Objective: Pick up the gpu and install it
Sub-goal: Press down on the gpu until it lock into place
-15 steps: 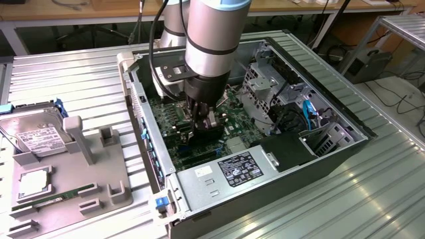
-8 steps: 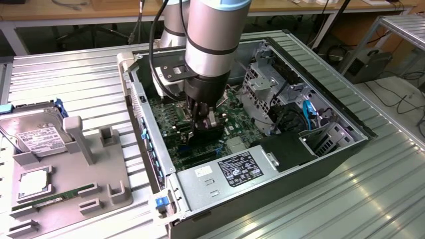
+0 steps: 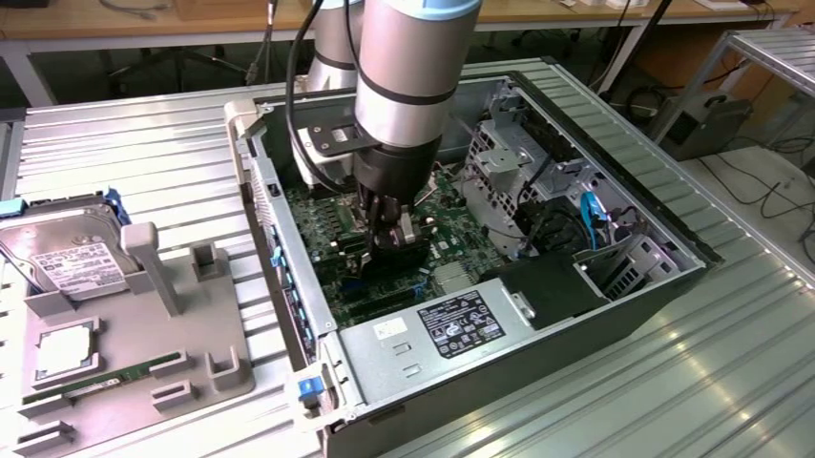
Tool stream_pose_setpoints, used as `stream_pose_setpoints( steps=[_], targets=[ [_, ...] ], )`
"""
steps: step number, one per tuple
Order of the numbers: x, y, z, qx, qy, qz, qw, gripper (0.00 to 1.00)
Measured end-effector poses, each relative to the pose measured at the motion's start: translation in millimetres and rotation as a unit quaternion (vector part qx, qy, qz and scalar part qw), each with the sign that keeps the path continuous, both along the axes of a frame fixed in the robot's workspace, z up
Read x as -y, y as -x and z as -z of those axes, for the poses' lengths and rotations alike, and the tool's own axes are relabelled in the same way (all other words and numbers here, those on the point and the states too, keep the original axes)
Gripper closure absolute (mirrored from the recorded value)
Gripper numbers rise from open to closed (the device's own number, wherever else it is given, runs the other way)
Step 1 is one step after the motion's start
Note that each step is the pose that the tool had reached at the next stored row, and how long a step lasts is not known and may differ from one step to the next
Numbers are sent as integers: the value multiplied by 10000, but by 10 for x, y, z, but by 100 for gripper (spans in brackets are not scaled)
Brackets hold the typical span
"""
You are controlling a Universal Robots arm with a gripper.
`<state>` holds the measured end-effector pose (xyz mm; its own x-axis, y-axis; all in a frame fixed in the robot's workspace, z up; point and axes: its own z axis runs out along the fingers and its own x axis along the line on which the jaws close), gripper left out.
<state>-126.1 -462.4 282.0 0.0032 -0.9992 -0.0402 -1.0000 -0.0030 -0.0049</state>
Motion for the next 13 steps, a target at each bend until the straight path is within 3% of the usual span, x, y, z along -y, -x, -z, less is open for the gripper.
stream_pose_setpoints(
  steps=[4,9,13],
  targets=[
    [0,0,0,0,0,0,10000,87],
    [-70,16,4,0,0,0,10000,87],
    [-74,45,64,0,0,-1,10000,87]
  ],
)
